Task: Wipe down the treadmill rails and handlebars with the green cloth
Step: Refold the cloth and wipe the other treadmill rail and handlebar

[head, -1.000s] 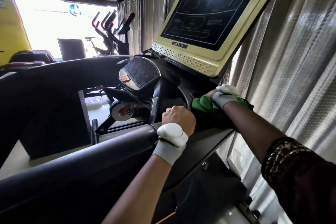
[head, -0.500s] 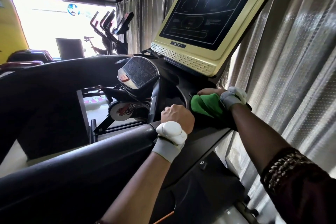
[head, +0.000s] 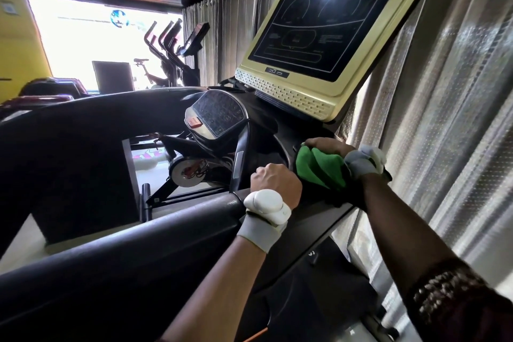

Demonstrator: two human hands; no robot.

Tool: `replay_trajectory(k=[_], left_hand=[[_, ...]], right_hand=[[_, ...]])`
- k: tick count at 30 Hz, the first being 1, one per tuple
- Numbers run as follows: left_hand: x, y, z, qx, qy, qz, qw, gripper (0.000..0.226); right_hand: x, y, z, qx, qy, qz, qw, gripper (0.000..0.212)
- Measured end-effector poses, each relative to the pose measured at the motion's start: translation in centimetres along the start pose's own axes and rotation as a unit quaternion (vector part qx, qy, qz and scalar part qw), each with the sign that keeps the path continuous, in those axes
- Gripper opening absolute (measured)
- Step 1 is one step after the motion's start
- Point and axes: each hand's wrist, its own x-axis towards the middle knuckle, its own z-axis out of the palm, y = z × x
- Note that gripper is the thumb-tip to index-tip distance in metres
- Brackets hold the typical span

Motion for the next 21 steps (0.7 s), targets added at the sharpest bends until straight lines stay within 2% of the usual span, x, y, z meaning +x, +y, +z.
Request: replay_trajectory(k=[1, 3, 4, 6, 7, 9, 12, 14, 16, 19, 21], left_hand=[[0.1, 0.0, 0.1, 0.000, -0.001, -0.001, 1.000, 0.033], [0.2, 0.0, 0.2, -0.004, -0.002, -0.002, 1.000, 0.033], [0.2, 0.0, 0.2, -0.007, 0.000, -0.004, 1.000, 0.032], [0.4, -0.1, 0.4, -0.004, 0.005, -0.006, 1.000, 0.032], [0.6, -0.2, 0.4, 0.003, 0.006, -0.004, 1.000, 0.032], [0.1, -0.4, 0.6, 0.011, -0.011, 0.013, 1.000, 0.033], [-0.1, -0.6, 0.3, 0.004, -0.035, 0.018, 0.999, 0.033], [0.0, -0.7, 0.1, 0.008, -0.036, 0.023, 0.999, 0.034], [-0.2, -0.5, 0.2, 0.019, -0.033, 0.024, 0.999, 0.035], [-0.6, -0.6, 0.0, 0.027, -0.013, 0.017, 0.999, 0.032], [-1.0, -0.7, -0.5, 0.035, 0.000, 0.021, 0.999, 0.031]], right_hand=[[0.3, 0.1, 0.2, -0.030, 0.037, -0.002, 0.999, 0.040], [0.2, 1.5, 1.6, -0.156, 0.139, -0.034, 0.977, 0.062], [-1.1, 1.8, 2.6, -0.189, 0.164, -0.073, 0.965, 0.064], [-2.7, 2.9, 3.9, -0.219, 0.192, -0.162, 0.943, 0.052], [-3.0, 3.4, 3.7, -0.221, 0.204, -0.192, 0.934, 0.044], [-2.5, 5.0, 2.2, -0.202, 0.233, -0.198, 0.930, 0.037], [-1.4, 7.4, -1.6, -0.085, 0.277, -0.109, 0.951, 0.049], [-1.8, 7.7, -2.0, -0.046, 0.277, -0.064, 0.958, 0.044], [-3.0, 6.5, 0.6, -0.089, 0.264, -0.099, 0.955, 0.033], [-5.2, 4.8, 6.1, -0.099, 0.258, -0.225, 0.935, 0.032], [-5.2, 4.8, 6.5, -0.083, 0.275, -0.229, 0.930, 0.030]])
